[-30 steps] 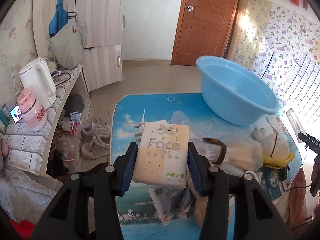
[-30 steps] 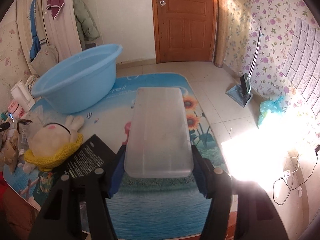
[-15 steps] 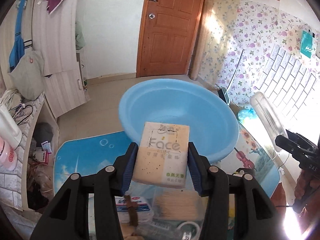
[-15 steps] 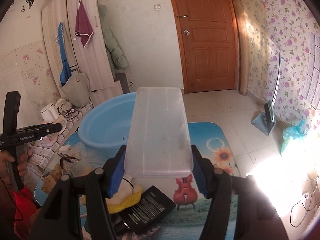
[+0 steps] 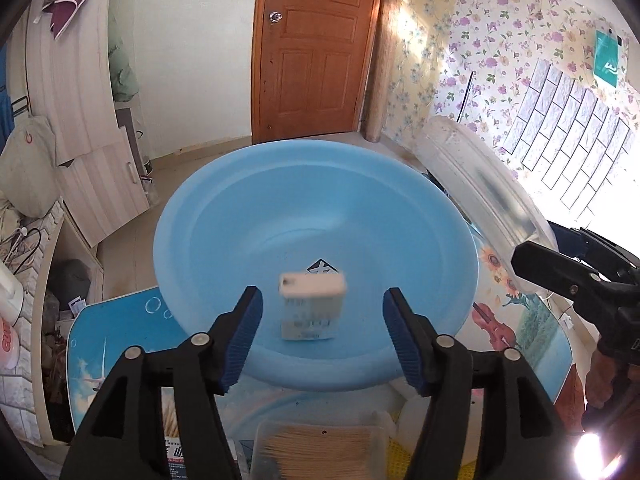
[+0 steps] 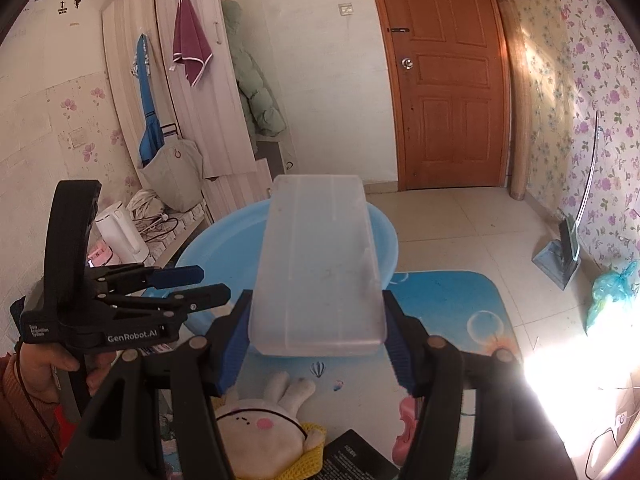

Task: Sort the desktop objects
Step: 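Carry the Face tissue pack into the blue basin with left tool while right tool carries clear plastic box there, then move both tools back over the table toward the remaining objects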

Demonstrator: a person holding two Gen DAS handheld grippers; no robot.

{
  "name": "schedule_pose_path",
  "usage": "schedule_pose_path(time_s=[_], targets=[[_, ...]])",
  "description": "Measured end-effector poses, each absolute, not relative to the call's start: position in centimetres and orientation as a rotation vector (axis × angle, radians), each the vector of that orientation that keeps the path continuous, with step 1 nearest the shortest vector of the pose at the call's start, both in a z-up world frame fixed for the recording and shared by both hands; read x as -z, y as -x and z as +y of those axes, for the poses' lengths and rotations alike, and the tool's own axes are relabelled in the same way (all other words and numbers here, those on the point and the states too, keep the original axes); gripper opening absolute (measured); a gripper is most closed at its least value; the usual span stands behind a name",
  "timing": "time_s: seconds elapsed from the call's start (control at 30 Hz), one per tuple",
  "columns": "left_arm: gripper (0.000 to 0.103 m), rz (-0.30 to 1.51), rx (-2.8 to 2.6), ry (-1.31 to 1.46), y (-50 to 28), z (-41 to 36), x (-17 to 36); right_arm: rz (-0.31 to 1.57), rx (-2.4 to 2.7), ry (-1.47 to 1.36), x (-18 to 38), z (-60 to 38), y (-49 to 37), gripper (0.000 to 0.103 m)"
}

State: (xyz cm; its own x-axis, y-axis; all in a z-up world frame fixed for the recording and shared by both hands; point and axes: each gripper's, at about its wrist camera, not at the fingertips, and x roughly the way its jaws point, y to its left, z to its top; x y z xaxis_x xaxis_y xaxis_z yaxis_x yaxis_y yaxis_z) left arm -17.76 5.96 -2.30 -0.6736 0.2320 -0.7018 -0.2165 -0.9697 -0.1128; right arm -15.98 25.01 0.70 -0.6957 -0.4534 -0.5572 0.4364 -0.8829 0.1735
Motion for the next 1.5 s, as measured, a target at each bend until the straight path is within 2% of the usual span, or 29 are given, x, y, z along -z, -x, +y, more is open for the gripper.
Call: schedule_pose_path(time_s=[0.13,0.2,0.33,0.47,0.83,1.1,1.17,1.23,1.5], targets=[[0.075,-0.037,-2.686,1.101,16.3,5.1,2.2,-0.024,2.493,-0.866,0.0,24.3,16.8,0.060],[0.088,-0.039,-2.713,1.101,15.5,4.5,1.9,-0.008,2.482,-0.876,0.3,23.6,17.2,0.060],[0.090,-0.085,-2.730,1.095,14.1,3.3,1.5,0.018,2.461,-0.910,1.0,22.0,17.9,0.060],[0.096,-0.082,-2.751,1.105,12.6,2.5,1.6,0.032,2.456,-0.930,1.2,21.0,18.0,0.063],[0.097,-0.133,-2.778,1.166,8.5,1.1,3.1,-0.001,2.465,-0.960,1.1,23.2,14.4,0.063],[0.097,-0.145,-2.804,1.243,5.7,-0.1,5.1,0.053,2.516,-1.047,3.1,25.1,11.4,0.064],[0.097,-0.148,-2.809,1.263,5.0,-0.4,5.6,0.088,2.513,-1.079,4.0,25.2,10.5,0.070],[0.097,-0.164,-2.807,1.285,4.4,-0.9,6.2,0.114,2.518,-1.084,4.7,25.3,9.6,0.085],[0.098,-0.140,-2.804,1.356,2.7,-1.7,7.9,0.106,2.528,-1.151,6.2,26.0,7.9,0.089]])
